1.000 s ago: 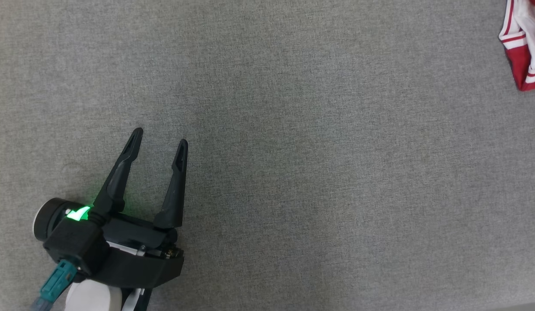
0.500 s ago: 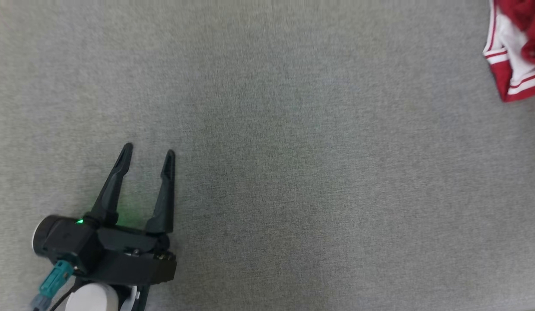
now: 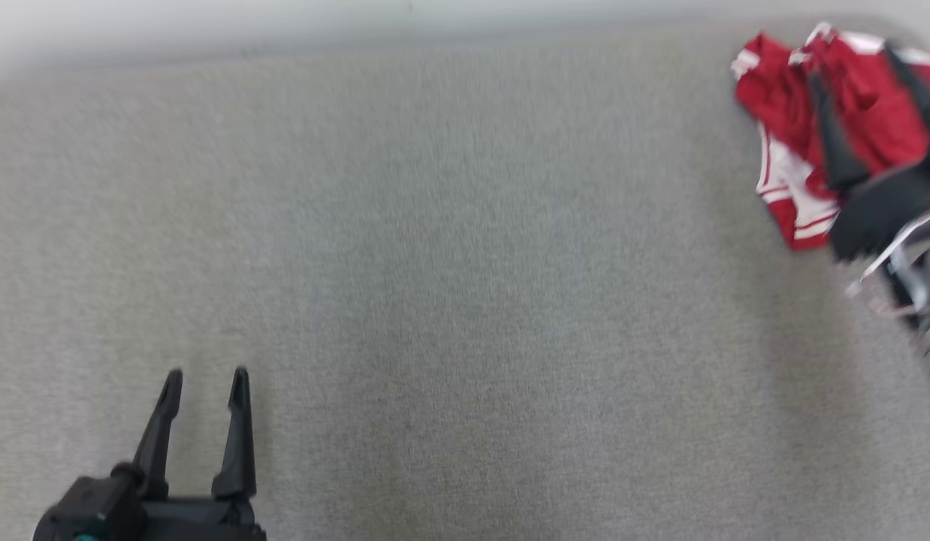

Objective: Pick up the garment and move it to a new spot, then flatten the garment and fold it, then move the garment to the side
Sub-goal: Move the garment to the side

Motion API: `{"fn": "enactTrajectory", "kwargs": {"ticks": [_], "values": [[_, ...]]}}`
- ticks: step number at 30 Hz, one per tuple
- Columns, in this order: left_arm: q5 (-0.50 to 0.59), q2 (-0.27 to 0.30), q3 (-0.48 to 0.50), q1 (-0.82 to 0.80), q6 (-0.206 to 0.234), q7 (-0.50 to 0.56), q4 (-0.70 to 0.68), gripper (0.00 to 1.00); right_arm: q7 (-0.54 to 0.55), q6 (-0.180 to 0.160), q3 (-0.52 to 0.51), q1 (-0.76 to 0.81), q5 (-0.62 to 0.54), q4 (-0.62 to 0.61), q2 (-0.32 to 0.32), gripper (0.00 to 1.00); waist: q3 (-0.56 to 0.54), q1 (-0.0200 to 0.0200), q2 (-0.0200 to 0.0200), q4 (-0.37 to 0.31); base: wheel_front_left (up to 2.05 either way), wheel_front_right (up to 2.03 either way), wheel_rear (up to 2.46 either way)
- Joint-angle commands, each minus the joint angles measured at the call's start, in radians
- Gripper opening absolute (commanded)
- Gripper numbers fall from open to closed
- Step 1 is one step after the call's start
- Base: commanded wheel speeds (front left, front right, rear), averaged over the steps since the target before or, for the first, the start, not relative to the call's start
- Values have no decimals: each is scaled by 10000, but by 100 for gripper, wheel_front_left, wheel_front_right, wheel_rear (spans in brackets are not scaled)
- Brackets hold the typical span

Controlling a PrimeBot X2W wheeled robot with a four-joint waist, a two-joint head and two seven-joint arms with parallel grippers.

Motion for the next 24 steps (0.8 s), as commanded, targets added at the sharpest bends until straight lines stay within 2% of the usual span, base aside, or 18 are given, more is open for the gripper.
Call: {"fn": "enactTrajectory", "kwargs": {"ticks": [1,9,10,19,24], "values": [[-67,-38,111,302,28,0,88,100,-44,-25,-331,642,91,-317,254,100,-1510,3,2,188,0,0,0],[-43,-33,401,913,-19,-1,359,100,-47,-25,-2154,3825,-377,-2407,1652,100,-2464,3,2,473,0,0,0],[-43,-33,401,913,-19,-1,359,100,-47,-25,-2154,3825,-377,-2407,1652,100,-2464,3,2,473,0,0,0],[-42,-26,445,1060,-81,1,705,100,-34,-25,-3436,6526,-743,-4180,2972,100,-2860,3,2,847,0,0,0],[-22,-143,394,1104,-134,-1,883,100,-33,-26,-3843,7546,-914,-4812,3424,100,-2978,3,2,950,0,0,0]]}}
